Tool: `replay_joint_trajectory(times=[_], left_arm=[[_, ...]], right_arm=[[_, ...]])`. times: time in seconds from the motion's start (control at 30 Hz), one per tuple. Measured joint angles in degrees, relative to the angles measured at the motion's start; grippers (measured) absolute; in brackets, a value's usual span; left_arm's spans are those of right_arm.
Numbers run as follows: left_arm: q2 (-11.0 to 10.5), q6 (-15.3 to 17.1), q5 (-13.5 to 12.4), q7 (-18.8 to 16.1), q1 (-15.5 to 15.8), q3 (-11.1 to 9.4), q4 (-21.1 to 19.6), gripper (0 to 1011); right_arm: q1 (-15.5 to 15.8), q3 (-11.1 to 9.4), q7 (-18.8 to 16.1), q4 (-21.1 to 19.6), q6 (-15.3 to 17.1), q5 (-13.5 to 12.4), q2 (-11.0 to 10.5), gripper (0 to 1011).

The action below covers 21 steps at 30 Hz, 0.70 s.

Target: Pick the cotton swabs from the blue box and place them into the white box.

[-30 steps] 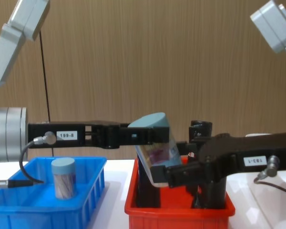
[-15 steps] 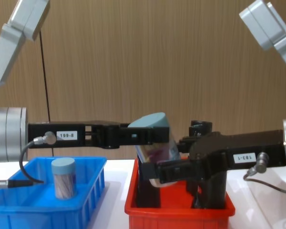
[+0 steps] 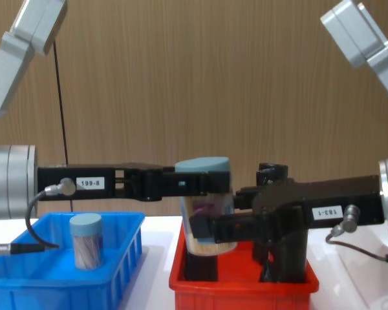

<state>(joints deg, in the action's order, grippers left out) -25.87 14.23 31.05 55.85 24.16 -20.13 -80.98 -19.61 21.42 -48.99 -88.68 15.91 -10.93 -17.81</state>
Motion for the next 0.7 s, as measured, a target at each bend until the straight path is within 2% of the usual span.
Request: replay_joint_trajectory(times=[0.07, 0.13, 0.17, 0.23, 0.27, 0.37, 0.43, 0.7], left_arm=[[0.01, 0.0, 0.01, -0.01, 0.0, -0.01, 0.0, 683], [0.01, 0.0, -0.01, -0.06, 0.0, -0.01, 0.0, 768], [0.01, 0.0, -0.01, -0.06, 0.0, -0.01, 0.0, 768], [0.01, 0.0, -0.01, -0.08, 0.0, -0.01, 0.0, 821], [0.01, 0.0, -0.01, -0.08, 0.0, -0.01, 0.0, 882], [0.0, 0.0, -0.01, -0.1, 0.0, -0.01, 0.0, 929], [0.0, 0.0, -0.01, -0.1, 0.0, -0.01, 0.0, 1003], [0.0, 0.0, 0.0, -0.11, 0.0, -0.01, 0.0, 1004]], right_arm=[[-0.06, 0.24, -0.14, 0.05, -0.03, -0.16, 0.01, 650], [-0.1, 0.35, -0.26, 0.08, -0.08, -0.44, 0.04, 644], [-0.13, 0.37, -0.27, 0.08, -0.1, -0.48, 0.03, 641], [-0.17, 0.44, -0.29, 0.1, -0.15, -0.6, -0.02, 640], [-0.18, 0.46, -0.29, 0.11, -0.17, -0.71, -0.03, 640], [-0.2, 0.55, -0.3, 0.12, -0.24, -0.94, -0.11, 640], [-0.2, 0.59, -0.28, 0.12, -0.3, -1.07, -0.21, 640], [-0.09, 0.59, 0.38, 0.12, -0.61, -1.82, -0.74, 640]])
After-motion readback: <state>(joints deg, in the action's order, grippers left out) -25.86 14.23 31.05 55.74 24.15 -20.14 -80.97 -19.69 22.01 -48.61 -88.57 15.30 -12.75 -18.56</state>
